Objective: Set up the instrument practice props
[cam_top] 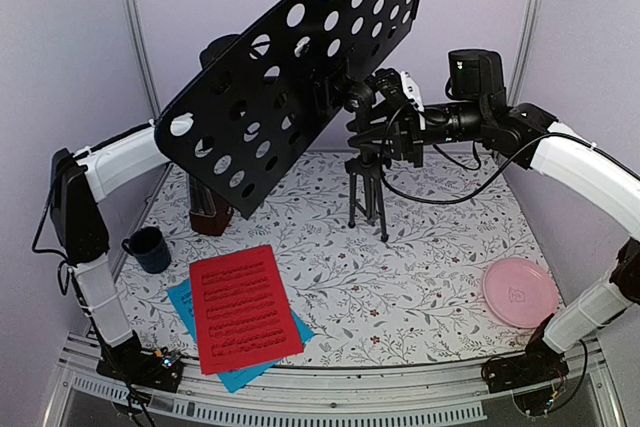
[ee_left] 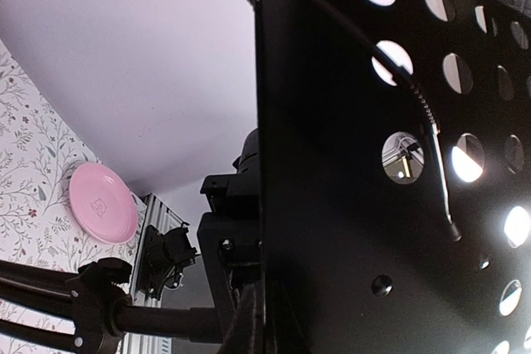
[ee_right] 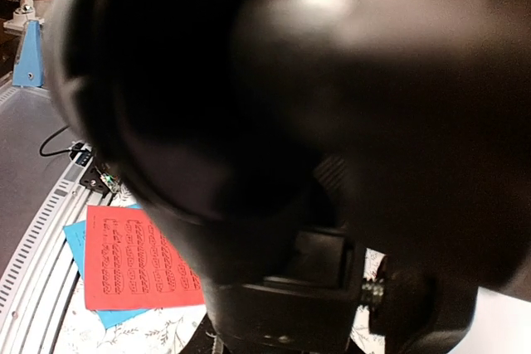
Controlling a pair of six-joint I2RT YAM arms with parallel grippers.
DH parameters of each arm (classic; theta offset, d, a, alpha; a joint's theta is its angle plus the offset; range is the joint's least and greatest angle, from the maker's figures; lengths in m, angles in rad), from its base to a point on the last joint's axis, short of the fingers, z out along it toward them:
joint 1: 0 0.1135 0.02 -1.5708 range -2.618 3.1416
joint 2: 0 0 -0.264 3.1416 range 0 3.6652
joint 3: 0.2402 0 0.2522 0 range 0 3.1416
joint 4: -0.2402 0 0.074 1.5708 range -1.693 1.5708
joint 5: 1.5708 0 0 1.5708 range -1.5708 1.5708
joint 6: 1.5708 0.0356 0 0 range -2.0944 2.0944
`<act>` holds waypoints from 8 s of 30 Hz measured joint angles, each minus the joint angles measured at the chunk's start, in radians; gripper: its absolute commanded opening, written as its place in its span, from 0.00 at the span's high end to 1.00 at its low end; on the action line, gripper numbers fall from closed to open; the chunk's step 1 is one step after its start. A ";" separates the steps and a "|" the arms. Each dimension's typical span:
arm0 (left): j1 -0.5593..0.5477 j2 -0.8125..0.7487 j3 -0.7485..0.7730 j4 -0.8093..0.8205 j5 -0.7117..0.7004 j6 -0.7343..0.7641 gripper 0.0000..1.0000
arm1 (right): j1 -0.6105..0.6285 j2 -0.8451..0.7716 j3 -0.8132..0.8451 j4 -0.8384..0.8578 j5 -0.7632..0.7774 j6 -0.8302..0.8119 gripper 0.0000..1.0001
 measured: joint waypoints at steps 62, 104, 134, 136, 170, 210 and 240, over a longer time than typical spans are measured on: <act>-0.017 -0.368 -0.790 0.146 -0.673 1.110 0.43 | -0.082 -0.019 0.011 0.256 0.613 0.552 1.00; -0.176 -0.031 -0.449 0.098 -0.915 1.505 0.87 | -0.064 0.014 0.082 0.259 0.449 0.621 1.00; -0.140 0.150 -0.354 0.059 -0.961 1.766 1.00 | -0.080 0.052 0.146 0.161 0.542 0.482 1.00; -0.132 0.188 -0.315 0.049 -0.959 1.774 1.00 | -0.088 0.063 0.145 0.169 0.553 0.469 1.00; -0.092 0.286 -0.221 -0.030 -0.989 1.842 0.70 | -0.154 -0.010 -0.043 0.451 0.501 0.457 0.01; 0.078 0.346 -0.146 -0.313 -0.475 1.644 0.53 | -0.012 -0.079 -0.713 0.423 0.743 0.974 0.27; 0.049 0.187 -0.466 -0.148 -0.470 1.543 0.39 | -0.171 -0.014 -0.663 0.392 0.732 0.819 0.46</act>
